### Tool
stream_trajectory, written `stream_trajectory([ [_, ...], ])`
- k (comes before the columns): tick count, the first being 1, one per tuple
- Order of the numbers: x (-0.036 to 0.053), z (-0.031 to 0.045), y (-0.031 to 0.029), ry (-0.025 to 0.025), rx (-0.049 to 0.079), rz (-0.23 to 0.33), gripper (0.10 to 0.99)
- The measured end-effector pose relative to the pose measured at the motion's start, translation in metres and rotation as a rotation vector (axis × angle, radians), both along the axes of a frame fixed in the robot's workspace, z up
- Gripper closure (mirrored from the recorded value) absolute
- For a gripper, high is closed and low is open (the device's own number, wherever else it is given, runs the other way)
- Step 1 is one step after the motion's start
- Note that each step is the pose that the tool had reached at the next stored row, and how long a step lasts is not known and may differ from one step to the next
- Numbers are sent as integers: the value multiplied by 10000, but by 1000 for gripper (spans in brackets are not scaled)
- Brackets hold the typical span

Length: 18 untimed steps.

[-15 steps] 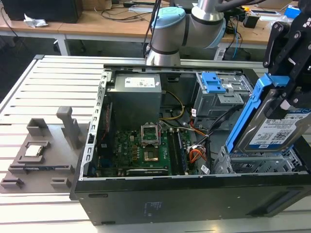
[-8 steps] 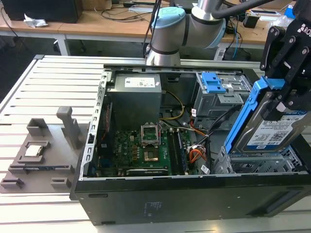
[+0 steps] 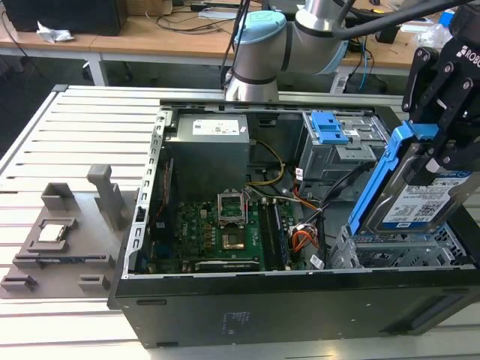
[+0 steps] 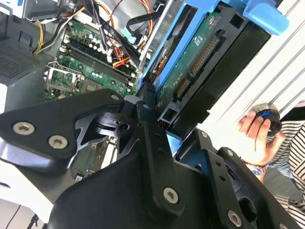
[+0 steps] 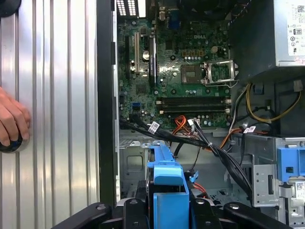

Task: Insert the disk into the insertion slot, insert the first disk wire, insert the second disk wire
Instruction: 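Insert the disk into the insertion slot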

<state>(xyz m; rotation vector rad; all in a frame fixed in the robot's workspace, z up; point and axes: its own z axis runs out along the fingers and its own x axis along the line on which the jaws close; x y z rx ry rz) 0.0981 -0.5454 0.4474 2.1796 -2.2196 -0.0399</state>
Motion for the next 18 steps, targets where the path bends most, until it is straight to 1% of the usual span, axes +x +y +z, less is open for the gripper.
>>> stream_trajectory([
  [4,3,-39,0,0,1,2,722],
  [9,32,-77,0,-1,-1,2,722],
  [18,43,-165,0,0,-1,0,722],
])
